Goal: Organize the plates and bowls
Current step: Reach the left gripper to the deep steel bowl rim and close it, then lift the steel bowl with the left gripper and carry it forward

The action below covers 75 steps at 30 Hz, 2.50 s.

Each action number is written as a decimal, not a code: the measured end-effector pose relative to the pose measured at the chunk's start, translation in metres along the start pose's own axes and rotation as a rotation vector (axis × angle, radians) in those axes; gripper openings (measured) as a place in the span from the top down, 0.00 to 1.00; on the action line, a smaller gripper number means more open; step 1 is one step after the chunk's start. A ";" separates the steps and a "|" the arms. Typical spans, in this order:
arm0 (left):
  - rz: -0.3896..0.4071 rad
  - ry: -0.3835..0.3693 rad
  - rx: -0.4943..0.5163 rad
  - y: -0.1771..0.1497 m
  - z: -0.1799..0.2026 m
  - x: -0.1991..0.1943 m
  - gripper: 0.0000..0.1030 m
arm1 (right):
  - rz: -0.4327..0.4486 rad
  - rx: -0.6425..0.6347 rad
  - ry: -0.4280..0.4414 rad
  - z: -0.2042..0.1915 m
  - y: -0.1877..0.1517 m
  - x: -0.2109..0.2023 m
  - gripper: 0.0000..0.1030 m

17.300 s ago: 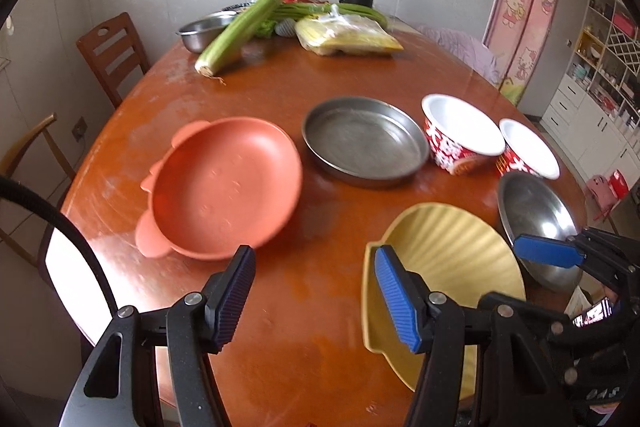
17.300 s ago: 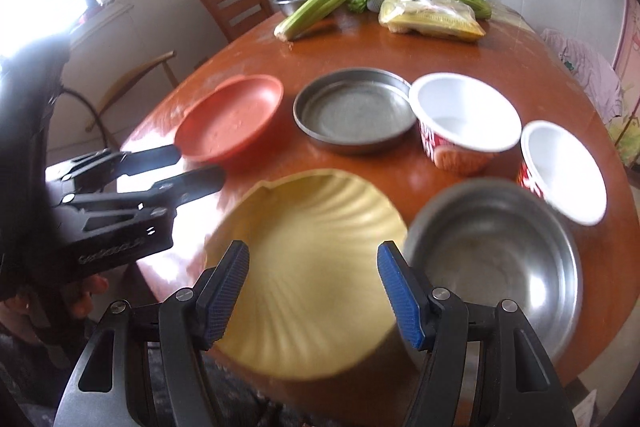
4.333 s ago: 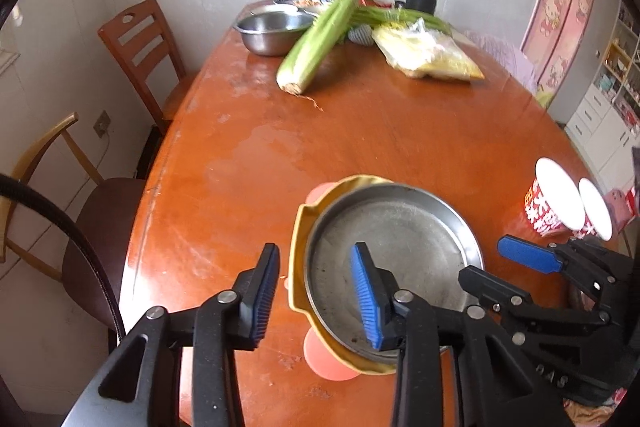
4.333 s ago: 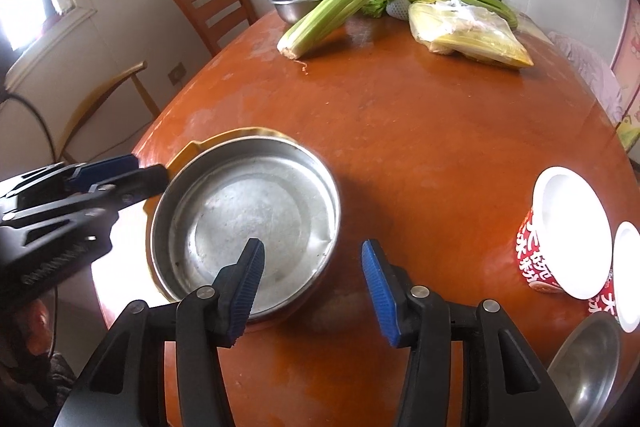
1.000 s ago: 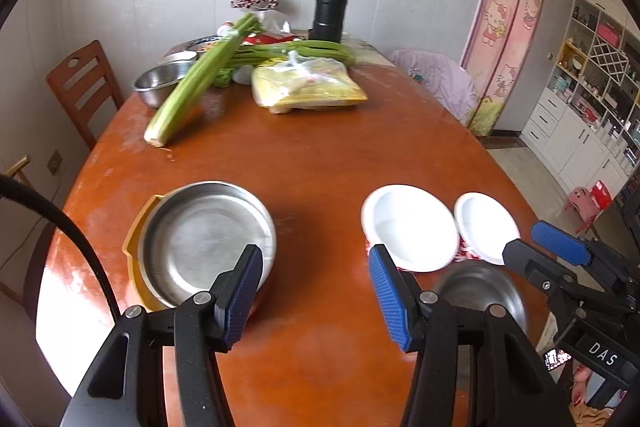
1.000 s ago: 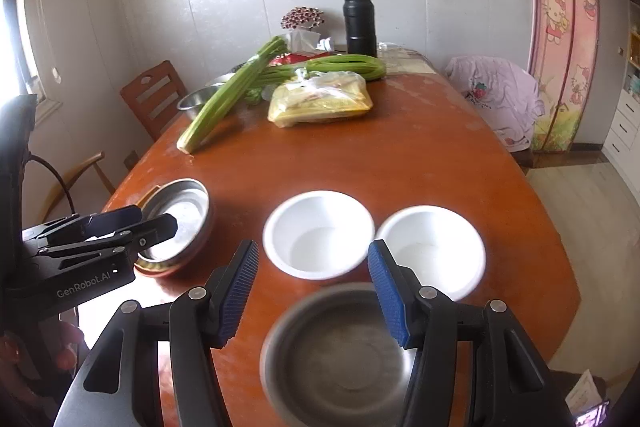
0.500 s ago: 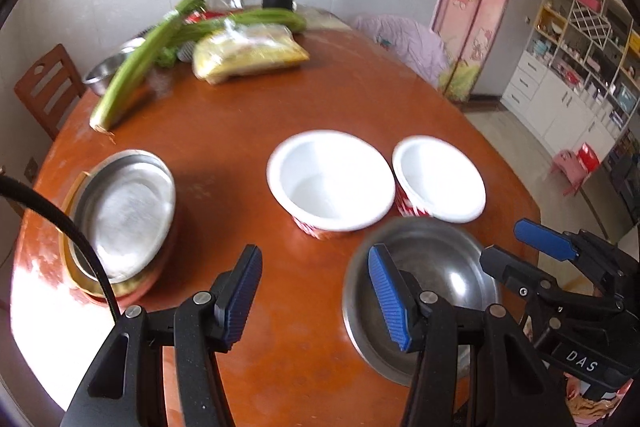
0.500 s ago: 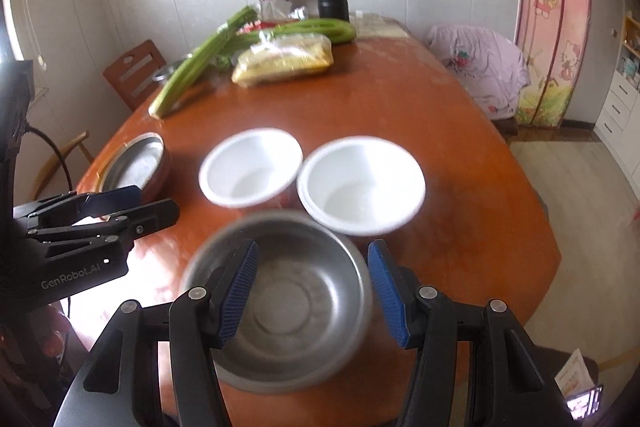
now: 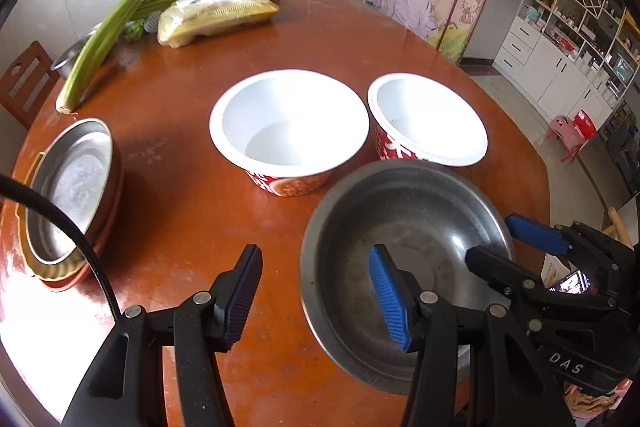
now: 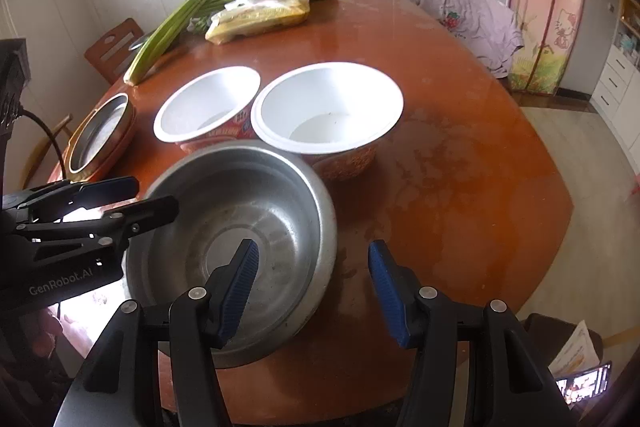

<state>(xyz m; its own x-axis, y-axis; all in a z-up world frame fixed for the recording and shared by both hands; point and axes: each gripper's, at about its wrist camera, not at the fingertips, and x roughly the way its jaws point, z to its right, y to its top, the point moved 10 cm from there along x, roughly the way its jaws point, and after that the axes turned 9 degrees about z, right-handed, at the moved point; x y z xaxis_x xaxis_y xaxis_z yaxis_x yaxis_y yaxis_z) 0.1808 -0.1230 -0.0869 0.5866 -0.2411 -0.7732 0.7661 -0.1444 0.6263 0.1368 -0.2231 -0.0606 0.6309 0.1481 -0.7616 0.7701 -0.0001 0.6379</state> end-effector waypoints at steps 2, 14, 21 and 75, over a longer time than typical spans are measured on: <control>-0.009 -0.012 0.001 -0.002 0.003 0.004 0.46 | -0.008 0.006 0.001 0.000 -0.002 0.004 0.43; -0.031 -0.057 0.022 -0.008 0.021 0.016 0.51 | -0.014 0.006 0.010 -0.001 0.002 0.016 0.56; -0.028 -0.046 0.044 -0.010 0.021 0.014 0.54 | -0.011 -0.019 0.014 -0.008 0.001 0.015 0.58; 0.019 0.077 -0.065 -0.035 -0.084 -0.021 0.53 | -0.084 -0.157 0.150 -0.119 -0.006 0.037 0.56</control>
<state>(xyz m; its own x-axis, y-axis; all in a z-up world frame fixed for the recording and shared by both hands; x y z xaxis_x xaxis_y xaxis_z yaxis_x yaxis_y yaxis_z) 0.1636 -0.0324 -0.1015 0.6177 -0.1686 -0.7682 0.7686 -0.0776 0.6350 0.1447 -0.0995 -0.0791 0.5351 0.2861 -0.7949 0.7877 0.1709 0.5918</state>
